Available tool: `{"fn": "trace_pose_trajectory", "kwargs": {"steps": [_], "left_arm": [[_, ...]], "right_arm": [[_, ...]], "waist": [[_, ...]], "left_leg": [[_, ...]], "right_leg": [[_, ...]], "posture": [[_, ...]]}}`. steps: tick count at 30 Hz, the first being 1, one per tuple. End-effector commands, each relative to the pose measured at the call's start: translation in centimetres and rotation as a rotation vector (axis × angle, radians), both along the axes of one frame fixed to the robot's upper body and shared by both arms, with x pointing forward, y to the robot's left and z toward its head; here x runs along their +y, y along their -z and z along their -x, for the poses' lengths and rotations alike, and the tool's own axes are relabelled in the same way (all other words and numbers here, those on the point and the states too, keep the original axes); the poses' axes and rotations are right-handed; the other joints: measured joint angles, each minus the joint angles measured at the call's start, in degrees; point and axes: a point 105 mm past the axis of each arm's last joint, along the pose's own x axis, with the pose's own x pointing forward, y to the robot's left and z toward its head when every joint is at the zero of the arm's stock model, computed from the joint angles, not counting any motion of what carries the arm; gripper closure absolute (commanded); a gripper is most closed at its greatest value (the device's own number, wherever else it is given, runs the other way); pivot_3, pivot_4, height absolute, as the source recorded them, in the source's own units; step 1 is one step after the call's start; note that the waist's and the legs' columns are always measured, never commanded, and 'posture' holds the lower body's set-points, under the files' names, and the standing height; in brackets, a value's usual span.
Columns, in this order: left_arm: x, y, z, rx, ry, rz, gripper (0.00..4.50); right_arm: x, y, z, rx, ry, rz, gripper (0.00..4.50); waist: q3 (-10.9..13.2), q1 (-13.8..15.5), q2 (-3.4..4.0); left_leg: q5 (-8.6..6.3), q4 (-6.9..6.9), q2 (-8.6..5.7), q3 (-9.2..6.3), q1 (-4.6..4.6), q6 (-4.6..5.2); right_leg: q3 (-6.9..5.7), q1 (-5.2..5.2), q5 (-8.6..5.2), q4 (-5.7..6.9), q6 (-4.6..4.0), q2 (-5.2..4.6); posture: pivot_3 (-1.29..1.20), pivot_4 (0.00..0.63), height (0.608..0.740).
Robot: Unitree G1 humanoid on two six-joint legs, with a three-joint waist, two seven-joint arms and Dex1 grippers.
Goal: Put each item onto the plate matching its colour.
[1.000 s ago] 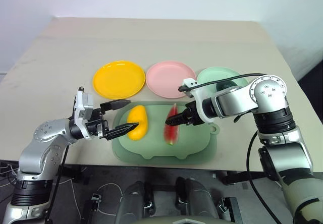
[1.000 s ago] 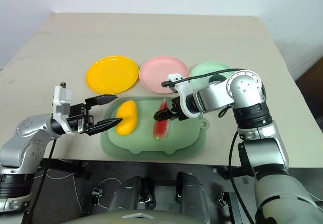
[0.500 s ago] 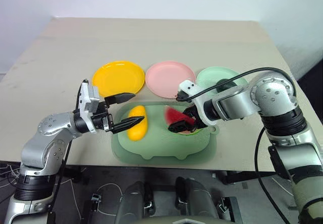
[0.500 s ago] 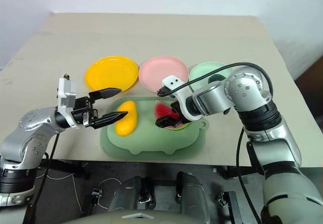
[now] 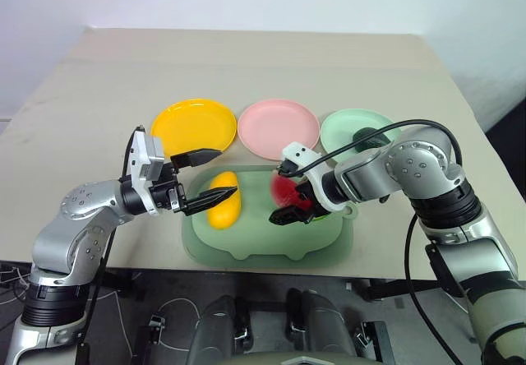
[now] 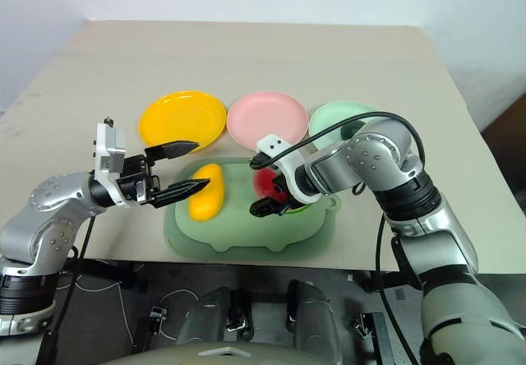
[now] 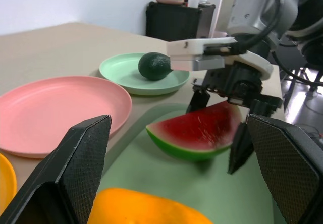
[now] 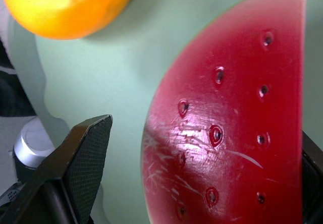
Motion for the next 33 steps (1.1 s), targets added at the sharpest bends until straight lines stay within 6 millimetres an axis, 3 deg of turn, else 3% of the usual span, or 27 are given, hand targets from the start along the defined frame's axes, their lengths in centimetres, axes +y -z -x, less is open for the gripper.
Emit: {"fn": "trace_pose_trajectory", "kwargs": {"steps": [1, 5, 15, 21, 25, 31, 33], "left_arm": [[0.5, -1.0, 0.0, -0.047, 0.001, 0.008, 0.0], [0.9, -0.5, 0.0, -0.044, -0.002, 0.003, 0.0], [2.2, 0.4, 0.1, -0.045, -0.007, 0.001, 0.0], [2.7, 0.5, 0.2, -0.046, -0.013, 0.013, 0.0], [3.0, 0.6, 0.4, -0.045, -0.02, 0.013, 0.0], [3.3, 0.9, 0.6, -0.042, -0.04, 0.012, 0.0], [3.3, 0.9, 0.7, -0.042, -0.046, 0.012, 0.0]], "right_arm": [[0.5, -0.6, 0.3, -0.039, -0.042, -0.01, 0.9], [0.3, -0.6, 0.1, -0.061, -0.048, 0.004, 2.21], [0.0, -0.4, 0.0, -0.13, -0.099, 0.035, 2.4], [0.9, -5.3, -1.0, -0.24, -0.122, -0.177, 2.4], [0.5, -7.4, -3.6, -0.365, -0.068, -0.219, 2.4], [0.0, -8.9, -10.0, -0.567, 0.05, -0.217, 2.4], [0.1, -8.5, -12.1, -0.602, 0.086, -0.185, 2.4]], "waist": [[0.0, 0.0, 0.0], [0.0, -0.02, 0.0], [0.0, -0.05, 0.0], [0.0, 0.01, 0.0], [0.0, -0.1, 0.0], [0.0, -0.31, 0.0], [0.01, -0.54, 0.0]], "left_leg": [[0.0, 0.0, 0.0, 0.0, 0.0, 0.0], [0.0, -0.03, 0.0, 0.0, 0.0, 0.0], [0.0, -0.1, 0.0, 0.0, 0.01, -0.01], [0.0, -0.12, -0.01, 0.01, -0.08, -0.02], [0.0, -0.15, -0.01, 0.03, -0.07, -0.02], [0.03, -0.25, -0.02, 0.14, -0.08, -0.06], [0.04, -0.3, -0.02, 0.22, -0.08, -0.08]], "right_leg": [[0.0, 0.0, 0.0, -0.01, 0.0, 0.0], [0.0, -0.02, -0.01, -0.02, -0.01, -0.01], [0.0, -0.05, -0.02, -0.09, -0.04, -0.02], [0.0, -0.13, -0.02, -0.13, -0.04, -0.04], [0.0, -0.15, -0.01, -0.13, -0.03, -0.03], [0.03, -0.24, -0.01, -0.12, -0.02, -0.02], [0.08, -0.32, 0.0, -0.07, 0.0, -0.01]], "posture": [[0.0, 0.15, 0.696], [0.0, 0.15, 0.696], [0.0, 0.15, 0.696], [0.0, 0.15, 0.696], [0.0, 0.15, 0.696], [0.0, 0.15, 0.696], [0.0, 0.15, 0.696]]}}
